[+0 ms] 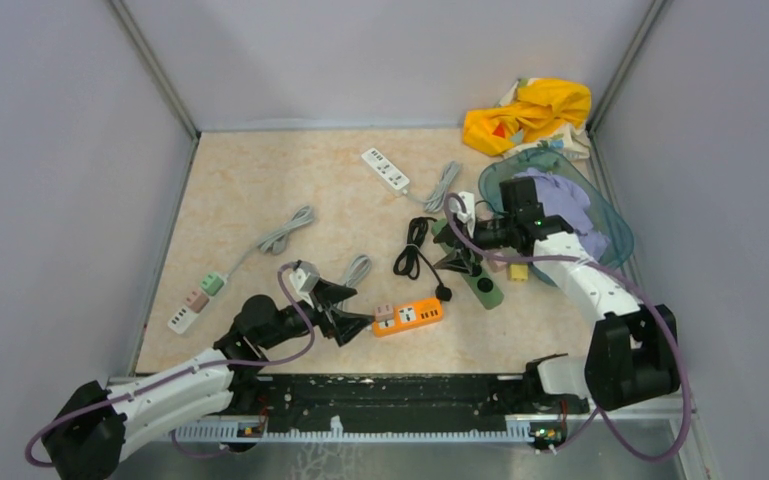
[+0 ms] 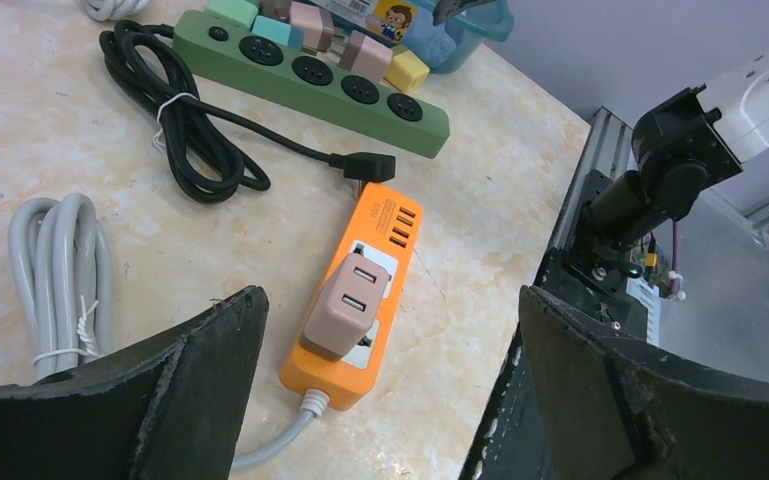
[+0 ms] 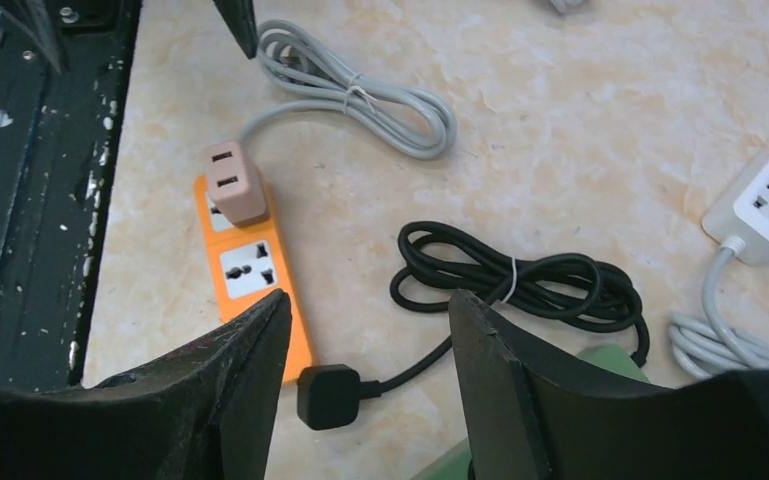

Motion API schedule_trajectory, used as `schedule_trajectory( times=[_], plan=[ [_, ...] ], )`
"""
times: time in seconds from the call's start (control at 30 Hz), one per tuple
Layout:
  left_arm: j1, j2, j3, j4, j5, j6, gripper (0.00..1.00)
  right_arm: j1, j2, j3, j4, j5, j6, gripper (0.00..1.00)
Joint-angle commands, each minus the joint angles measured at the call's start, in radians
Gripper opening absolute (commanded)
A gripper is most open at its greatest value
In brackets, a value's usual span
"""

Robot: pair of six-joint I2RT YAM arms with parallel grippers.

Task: Pull the plug off the socket
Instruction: Place the plug at the center of the board, then remove the plug from the socket.

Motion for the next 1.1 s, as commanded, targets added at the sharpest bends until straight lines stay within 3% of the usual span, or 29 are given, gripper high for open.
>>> schedule_trajectory(
  times=[0.0, 0.5, 0.83, 1.07],
  plan=[
    [0.006, 0.001, -0.012, 0.020, 0.001, 0.017, 1.00, 0.029, -0.046, -0.016, 0.012, -0.132, -0.076, 0.61],
    [0.006, -0.018, -0.049, 0.030, -0.003, 0.032, 1.00, 0.242, 0.026, -0.037, 0.002, -0.026, -0.162, 0.71],
    [0.006, -0.016, -0.094, 0.093, 0.041, 0.069, 1.00, 0.431, 0.101, -0.056, 0.142, 0.168, -0.045, 0.76],
    [0.006, 0.014, -0.156, 0.204, 0.094, 0.131, 1.00, 0.542, 0.170, -0.060, 0.258, 0.337, 0.067, 0.71]
  ],
)
